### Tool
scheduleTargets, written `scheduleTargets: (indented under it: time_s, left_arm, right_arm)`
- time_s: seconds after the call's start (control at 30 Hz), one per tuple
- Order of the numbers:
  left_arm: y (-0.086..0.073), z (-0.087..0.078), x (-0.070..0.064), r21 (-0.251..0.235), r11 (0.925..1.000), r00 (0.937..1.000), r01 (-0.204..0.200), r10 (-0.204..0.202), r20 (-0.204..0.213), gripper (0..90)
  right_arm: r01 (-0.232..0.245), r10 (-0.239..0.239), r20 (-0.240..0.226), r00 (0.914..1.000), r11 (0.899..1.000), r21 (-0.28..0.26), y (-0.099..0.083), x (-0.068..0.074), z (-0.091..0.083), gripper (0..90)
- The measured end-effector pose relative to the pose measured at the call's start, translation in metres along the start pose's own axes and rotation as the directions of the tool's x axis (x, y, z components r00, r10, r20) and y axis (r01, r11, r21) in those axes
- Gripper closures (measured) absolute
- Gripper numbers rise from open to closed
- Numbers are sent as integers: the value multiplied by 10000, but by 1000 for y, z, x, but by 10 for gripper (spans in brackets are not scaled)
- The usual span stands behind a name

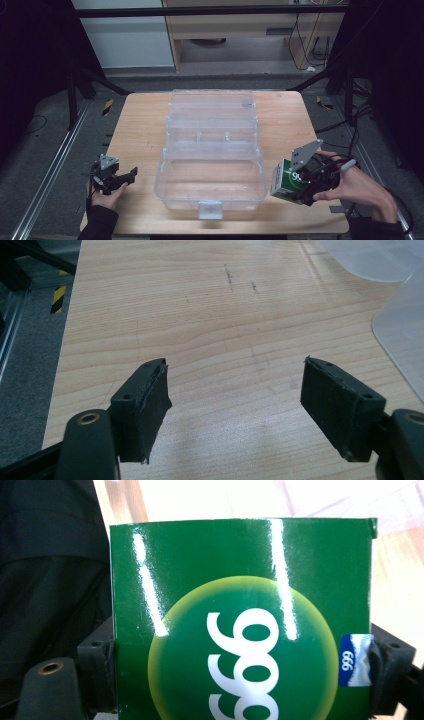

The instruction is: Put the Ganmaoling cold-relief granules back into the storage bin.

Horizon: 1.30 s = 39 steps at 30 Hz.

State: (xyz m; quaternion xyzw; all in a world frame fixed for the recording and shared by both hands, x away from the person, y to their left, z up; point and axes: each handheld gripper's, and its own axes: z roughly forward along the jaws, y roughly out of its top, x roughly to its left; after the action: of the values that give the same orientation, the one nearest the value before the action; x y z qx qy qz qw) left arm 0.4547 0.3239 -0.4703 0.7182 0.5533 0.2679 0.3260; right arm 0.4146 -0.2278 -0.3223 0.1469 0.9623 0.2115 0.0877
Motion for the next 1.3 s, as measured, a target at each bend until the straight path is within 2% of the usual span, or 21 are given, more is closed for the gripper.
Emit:
scheduleTargets:
  time_s: [0.23, 0.33, 0.63, 0.73, 1.3]
  left_arm:
    - [0, 0, 0, -1, 10000, 10000, 10, -10, 2, 265]
    - [0, 0, 1, -26, 10000, 10000, 41, -41, 3, 265]
    - [0, 0, 1, -28, 10000, 10000, 56, -56, 13, 265]
    - [0, 0, 1, -25, 10000, 10000, 51, -51, 19, 265]
    - [0, 0, 1, -42, 10000, 10000, 39, -38, 31, 265]
  right_arm:
    - [359, -359, 85, 9993, 9994, -9, 25, 0, -6, 158]
    - [476, -473, 110, 9988, 9986, -216, 37, -2, -5, 158]
    - [742, -741, 37, 9972, 9961, -469, 64, -5, 13, 158]
    - [832, -838, -70, 9965, 9946, -618, 71, -5, 19, 158]
    - [1152, -1158, -188, 9931, 9929, -313, 88, -5, 51, 159]
